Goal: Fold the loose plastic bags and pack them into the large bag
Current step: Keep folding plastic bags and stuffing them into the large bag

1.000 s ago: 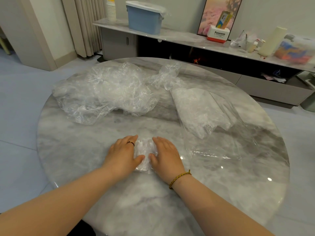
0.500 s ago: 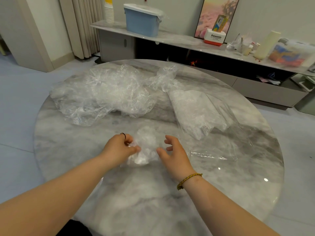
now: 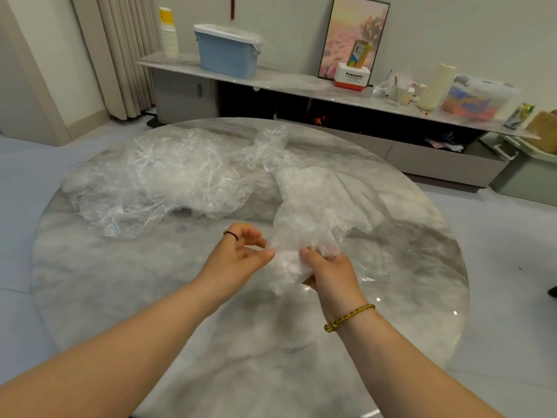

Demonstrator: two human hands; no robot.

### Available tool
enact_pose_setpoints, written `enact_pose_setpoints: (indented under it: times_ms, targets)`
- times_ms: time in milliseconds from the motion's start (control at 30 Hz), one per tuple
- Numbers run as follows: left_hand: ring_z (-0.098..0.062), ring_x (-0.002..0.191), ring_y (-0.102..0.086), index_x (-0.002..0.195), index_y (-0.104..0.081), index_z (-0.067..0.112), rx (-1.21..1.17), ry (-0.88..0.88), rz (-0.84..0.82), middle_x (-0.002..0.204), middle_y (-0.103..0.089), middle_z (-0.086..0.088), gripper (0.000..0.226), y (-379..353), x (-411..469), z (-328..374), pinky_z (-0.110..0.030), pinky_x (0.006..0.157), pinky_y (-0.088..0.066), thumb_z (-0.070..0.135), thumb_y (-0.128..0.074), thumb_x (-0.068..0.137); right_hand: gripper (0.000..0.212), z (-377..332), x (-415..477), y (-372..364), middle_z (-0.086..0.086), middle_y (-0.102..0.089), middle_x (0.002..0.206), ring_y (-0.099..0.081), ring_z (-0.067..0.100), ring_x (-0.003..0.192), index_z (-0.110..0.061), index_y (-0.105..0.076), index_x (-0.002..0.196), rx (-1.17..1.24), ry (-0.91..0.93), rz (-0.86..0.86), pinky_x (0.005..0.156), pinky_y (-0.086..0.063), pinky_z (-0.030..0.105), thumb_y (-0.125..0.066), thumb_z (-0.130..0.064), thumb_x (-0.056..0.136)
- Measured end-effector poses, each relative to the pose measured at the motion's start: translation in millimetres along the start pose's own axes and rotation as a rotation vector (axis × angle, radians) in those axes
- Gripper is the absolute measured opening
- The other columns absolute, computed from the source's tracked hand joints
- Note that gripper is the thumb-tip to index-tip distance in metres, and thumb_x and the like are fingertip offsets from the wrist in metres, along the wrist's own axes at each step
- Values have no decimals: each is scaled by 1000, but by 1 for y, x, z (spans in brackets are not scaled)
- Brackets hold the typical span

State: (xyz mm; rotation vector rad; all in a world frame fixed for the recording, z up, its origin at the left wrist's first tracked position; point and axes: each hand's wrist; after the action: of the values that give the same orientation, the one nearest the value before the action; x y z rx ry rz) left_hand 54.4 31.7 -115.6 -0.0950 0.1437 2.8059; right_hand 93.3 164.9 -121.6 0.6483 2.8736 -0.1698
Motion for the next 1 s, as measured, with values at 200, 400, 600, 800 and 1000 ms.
enact_pose_setpoints:
  times_ms: [200,400,600,800,1000]
  targets:
    - [2,106,-41,91,-62,30,334,-246,10,112,-39,23,19,-23,6,-14,-14,91,-29,17,-48,93,31,-27,12,54,-1,-48,51,-49,14,48,-12,-50,59,184,59,210,49,-34,19,-45,3,86]
    - [-7,138,-17,127,-53,29,670,-299,-171,151,-10,14,35,-58,9,-27,-21,111,-16,36,-42,95,26,-33,26,101,5,-41,64,-38,19,56,-14,-46,62,31,35,355,54,-27,25,-46,0,84]
    - [-15,137,-28,123,-58,19,780,-133,-162,152,-23,3,34,-57,20,-37,-21,109,-21,28,-35,99,30,-18,32,105,6,-40,62,-40,22,61,-11,-43,58,-270,-70,216,60,-33,29,-47,-1,86]
    - [-16,106,-54,131,-48,13,673,-100,-78,139,-43,3,41,-52,24,-40,-13,90,-32,1,-43,93,25,-11,32,79,5,-43,69,-40,21,72,-14,-47,70,-501,-52,-133,64,-32,31,-40,2,87]
    - [-16,117,-49,139,-36,16,700,-142,-133,145,-31,6,54,-44,26,-37,-4,84,-25,-4,-44,89,46,-7,29,58,9,-60,90,-60,6,65,-13,-47,127,-674,20,-290,53,-38,9,-29,8,90]
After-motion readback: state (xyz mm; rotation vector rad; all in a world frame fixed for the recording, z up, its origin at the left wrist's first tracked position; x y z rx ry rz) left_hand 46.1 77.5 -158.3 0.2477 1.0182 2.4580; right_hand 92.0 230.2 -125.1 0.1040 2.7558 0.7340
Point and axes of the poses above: each hand's wrist, its own x-axis towards the middle knuckle, its own y-axis out of the back of the hand, z = x × y
